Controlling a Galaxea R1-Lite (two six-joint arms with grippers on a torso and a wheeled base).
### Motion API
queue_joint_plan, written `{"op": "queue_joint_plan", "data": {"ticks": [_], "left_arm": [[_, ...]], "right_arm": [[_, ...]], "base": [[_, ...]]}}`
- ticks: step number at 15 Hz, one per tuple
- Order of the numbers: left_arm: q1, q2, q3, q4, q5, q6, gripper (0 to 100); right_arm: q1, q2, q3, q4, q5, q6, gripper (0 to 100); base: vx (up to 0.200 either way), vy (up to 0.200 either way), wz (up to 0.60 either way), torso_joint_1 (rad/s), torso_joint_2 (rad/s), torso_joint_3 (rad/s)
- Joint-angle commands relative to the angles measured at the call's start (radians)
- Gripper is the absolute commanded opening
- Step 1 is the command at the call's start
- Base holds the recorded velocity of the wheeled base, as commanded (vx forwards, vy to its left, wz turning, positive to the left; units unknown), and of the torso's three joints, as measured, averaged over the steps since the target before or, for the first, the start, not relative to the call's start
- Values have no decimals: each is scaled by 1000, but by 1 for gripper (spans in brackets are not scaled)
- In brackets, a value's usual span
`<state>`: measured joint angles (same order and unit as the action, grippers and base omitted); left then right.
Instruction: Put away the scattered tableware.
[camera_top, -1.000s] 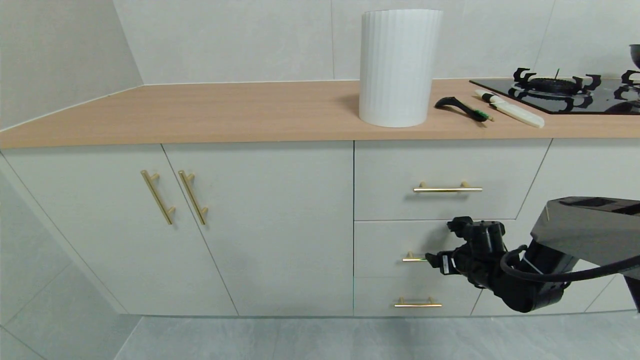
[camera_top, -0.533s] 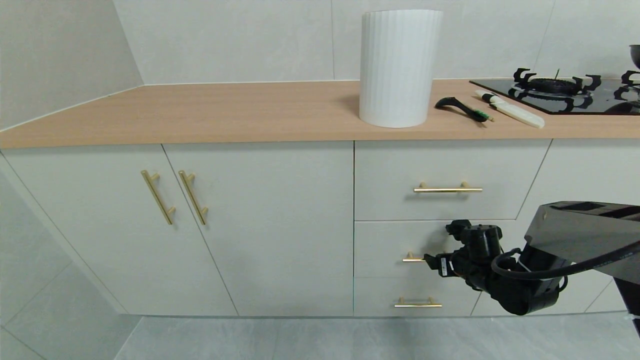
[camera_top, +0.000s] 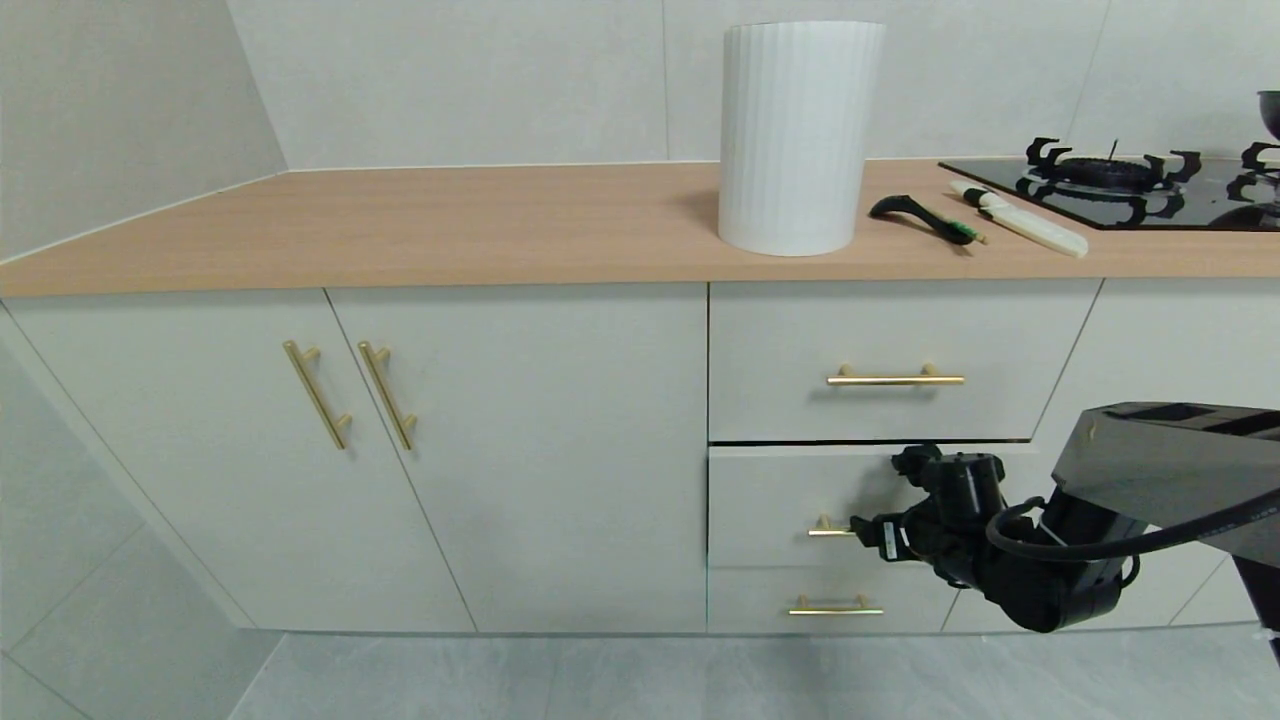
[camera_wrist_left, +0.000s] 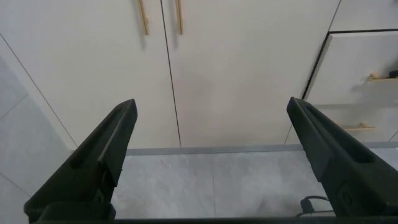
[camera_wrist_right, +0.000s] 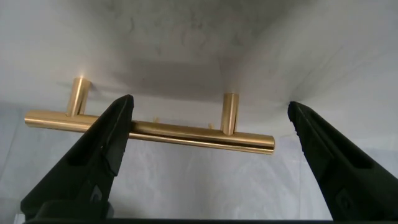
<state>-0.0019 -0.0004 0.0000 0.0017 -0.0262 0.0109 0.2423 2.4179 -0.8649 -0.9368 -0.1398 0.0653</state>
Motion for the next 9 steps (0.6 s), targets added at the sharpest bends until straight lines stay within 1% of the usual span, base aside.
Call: {"op": "queue_joint_plan", "data": {"ticks": [1,3,4,5,6,9], "left_arm": [[0,0,0,0,0,0,100],[0,0,0,0,0,0,100],[0,0,0,0,0,0,100],[0,0,0,0,0,0,100],[0,0,0,0,0,0,100],[0,0,0,0,0,0,100]], "right_arm": [[0,-42,18,39,2,-2,100],[0,-149,53,153,14,-4,100],[0,-210,61,236,25,-4,100],[3,-293,61,358,46,-4,100],[23,-364,60,440,57,-4,100],[69,-540,76,518,55,-2,100]], "base": [[0,0,0,0,0,0],[0,0,0,0,0,0],[0,0,0,0,0,0],[0,0,0,0,0,0],[0,0,0,0,0,0],[0,0,0,0,0,0]]}}
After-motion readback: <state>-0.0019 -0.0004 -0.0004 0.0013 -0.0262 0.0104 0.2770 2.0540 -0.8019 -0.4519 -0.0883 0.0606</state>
